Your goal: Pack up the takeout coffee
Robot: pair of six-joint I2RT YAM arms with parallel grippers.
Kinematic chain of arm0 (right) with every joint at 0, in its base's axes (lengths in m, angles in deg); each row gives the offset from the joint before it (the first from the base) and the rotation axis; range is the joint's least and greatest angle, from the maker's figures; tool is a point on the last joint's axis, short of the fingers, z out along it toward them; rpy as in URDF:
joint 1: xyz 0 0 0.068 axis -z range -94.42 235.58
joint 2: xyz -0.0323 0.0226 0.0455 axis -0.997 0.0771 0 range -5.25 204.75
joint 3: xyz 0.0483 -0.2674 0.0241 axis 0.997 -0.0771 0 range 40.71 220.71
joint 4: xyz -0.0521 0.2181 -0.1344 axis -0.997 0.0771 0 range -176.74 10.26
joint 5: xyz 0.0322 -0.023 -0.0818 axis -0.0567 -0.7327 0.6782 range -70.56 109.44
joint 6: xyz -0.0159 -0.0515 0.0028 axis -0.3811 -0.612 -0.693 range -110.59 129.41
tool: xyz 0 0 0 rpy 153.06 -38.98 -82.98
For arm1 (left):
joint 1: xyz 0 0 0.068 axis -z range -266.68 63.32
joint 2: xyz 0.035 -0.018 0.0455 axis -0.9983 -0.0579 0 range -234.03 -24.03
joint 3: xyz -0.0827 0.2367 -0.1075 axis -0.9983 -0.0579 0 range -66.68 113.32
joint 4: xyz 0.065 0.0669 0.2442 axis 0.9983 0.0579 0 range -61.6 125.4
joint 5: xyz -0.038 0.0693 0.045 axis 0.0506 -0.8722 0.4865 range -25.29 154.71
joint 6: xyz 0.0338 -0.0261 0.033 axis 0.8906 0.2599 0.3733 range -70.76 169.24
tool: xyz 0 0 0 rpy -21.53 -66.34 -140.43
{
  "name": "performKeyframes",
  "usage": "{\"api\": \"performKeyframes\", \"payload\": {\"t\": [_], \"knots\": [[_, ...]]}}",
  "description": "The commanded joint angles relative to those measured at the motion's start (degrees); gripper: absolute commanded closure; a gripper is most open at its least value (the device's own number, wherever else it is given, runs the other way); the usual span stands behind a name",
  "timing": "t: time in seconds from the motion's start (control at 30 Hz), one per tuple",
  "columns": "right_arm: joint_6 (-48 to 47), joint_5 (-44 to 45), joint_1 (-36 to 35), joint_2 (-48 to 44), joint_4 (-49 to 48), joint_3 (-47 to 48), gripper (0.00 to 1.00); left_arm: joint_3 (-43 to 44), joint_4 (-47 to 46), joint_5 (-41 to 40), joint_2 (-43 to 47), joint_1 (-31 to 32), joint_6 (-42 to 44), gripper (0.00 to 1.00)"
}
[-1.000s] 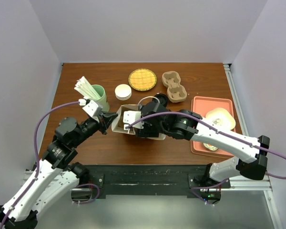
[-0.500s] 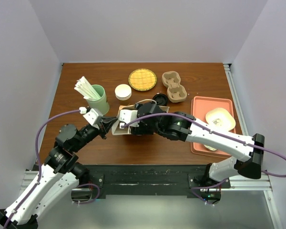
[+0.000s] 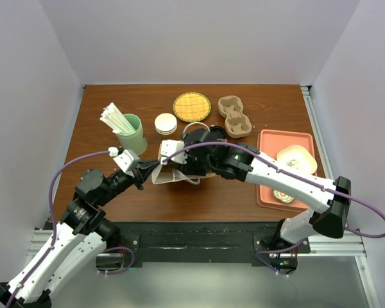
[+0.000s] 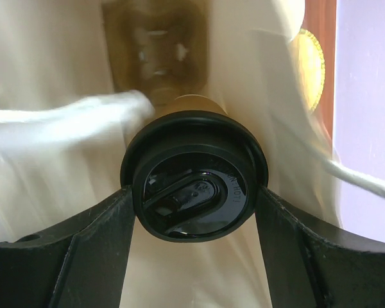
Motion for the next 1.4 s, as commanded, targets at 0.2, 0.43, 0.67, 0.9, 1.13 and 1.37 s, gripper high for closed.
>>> {"api": "performKeyframes", "payload": {"t": [0.2,0.43,0.67,0.9,1.13,1.37], "knots": [[-2.52,-6.09,7.39,-2.34,-2.98,-0.7,0.57,-1.3,-2.49,-1.11,-0.69,-0.01,0.67,1.0],[-6.73,-9.61,7.74,-0.5,-4.04,-3.25,0.59,1.25,-0.29,-3.04,-2.1,-0.01,-0.11,1.0],[-10.96,-6.79,6.95,0.03,-9.22,-5.18,0.6,4.24,2.09,-1.92,-3.85,-0.01,-6.34,1.0],[-15.17,-7.58,5.64,-0.05,-11.16,-6.41,0.6,4.07,0.33,-1.38,-3.77,0.07,-12.77,1.0],[-17.11,-11.88,5.55,1.7,-7.48,-5.54,0.6,2.14,-0.37,1.78,-3.24,-0.01,-9.97,1.0],[-18.08,-12.68,5.55,0.56,-6.23,-8.87,0.6,1.78,-0.64,3.01,-2.98,0.07,-7.5,1.0]]}}
